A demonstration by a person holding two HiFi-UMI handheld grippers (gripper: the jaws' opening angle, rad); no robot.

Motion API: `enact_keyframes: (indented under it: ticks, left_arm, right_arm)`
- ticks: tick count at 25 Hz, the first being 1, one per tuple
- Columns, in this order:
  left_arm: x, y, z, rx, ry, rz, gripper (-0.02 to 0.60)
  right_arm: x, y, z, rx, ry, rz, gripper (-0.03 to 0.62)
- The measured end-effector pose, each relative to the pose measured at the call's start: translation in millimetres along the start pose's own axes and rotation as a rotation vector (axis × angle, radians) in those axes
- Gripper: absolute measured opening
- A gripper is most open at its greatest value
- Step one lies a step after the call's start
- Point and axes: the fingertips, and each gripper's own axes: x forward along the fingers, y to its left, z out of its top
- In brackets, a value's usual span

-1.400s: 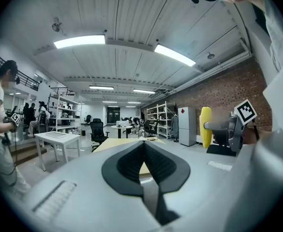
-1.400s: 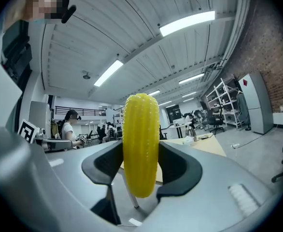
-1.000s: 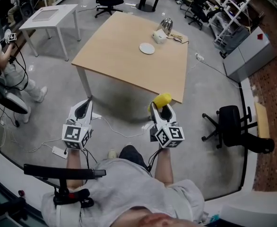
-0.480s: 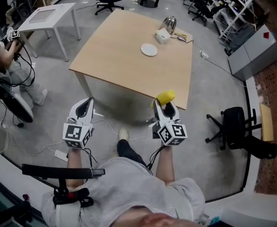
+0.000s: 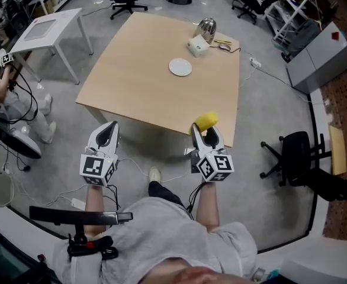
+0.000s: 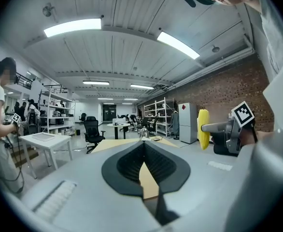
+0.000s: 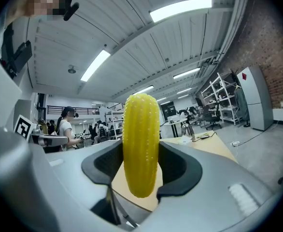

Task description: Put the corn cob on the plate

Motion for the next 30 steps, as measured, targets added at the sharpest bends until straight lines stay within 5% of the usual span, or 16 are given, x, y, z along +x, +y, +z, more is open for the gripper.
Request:
enact_keyframes:
  ticks: [30]
  left_arm:
    - [173.1, 19.9, -4.0, -0.021, 0.03, -0.064, 0.02]
  right_arm:
    - [114.1, -96.7, 8.1, -0.017, 0.06, -0.036, 0.232]
